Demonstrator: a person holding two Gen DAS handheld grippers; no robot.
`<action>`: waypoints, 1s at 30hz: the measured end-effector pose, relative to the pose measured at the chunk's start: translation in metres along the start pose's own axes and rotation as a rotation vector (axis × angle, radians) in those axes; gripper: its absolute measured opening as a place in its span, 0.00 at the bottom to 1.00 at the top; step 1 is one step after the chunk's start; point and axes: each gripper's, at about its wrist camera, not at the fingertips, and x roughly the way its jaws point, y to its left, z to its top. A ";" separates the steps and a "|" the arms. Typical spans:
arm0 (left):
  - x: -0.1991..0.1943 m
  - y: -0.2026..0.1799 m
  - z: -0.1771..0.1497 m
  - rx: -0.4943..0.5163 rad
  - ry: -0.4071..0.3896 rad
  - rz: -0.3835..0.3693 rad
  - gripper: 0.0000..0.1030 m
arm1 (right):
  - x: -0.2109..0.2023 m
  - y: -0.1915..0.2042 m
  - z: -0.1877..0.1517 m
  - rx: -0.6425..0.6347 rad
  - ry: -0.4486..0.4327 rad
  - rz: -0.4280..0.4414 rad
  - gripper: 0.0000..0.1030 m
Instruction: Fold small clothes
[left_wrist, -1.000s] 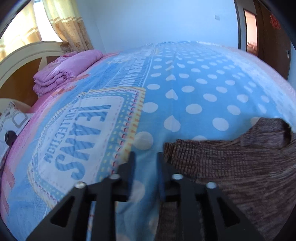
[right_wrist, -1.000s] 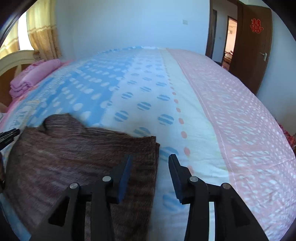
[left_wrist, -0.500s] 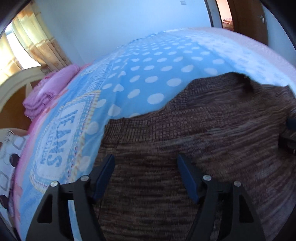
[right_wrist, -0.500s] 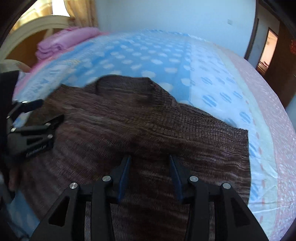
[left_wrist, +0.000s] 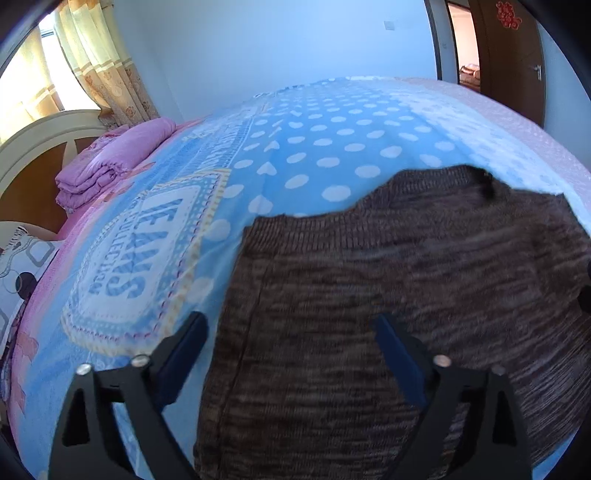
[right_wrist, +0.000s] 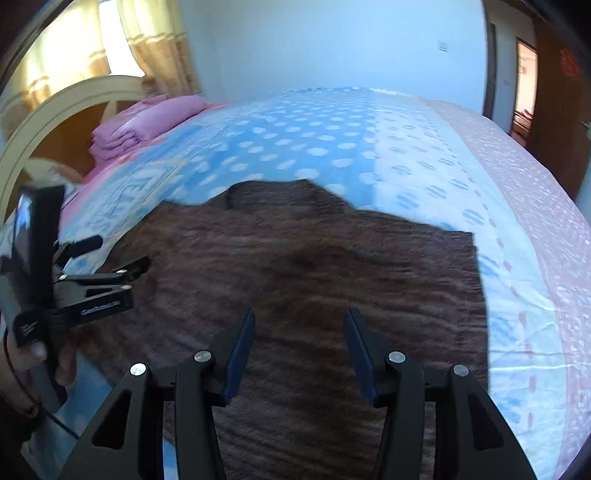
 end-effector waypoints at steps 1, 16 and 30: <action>0.007 -0.004 -0.001 0.015 0.018 0.010 0.95 | 0.009 0.006 0.001 -0.011 0.019 0.006 0.50; 0.001 0.017 -0.008 0.017 0.029 0.011 1.00 | 0.016 0.012 0.011 0.076 0.030 -0.072 0.50; -0.009 0.067 -0.020 0.033 -0.017 0.045 1.00 | -0.007 0.132 -0.036 -0.253 -0.018 -0.009 0.53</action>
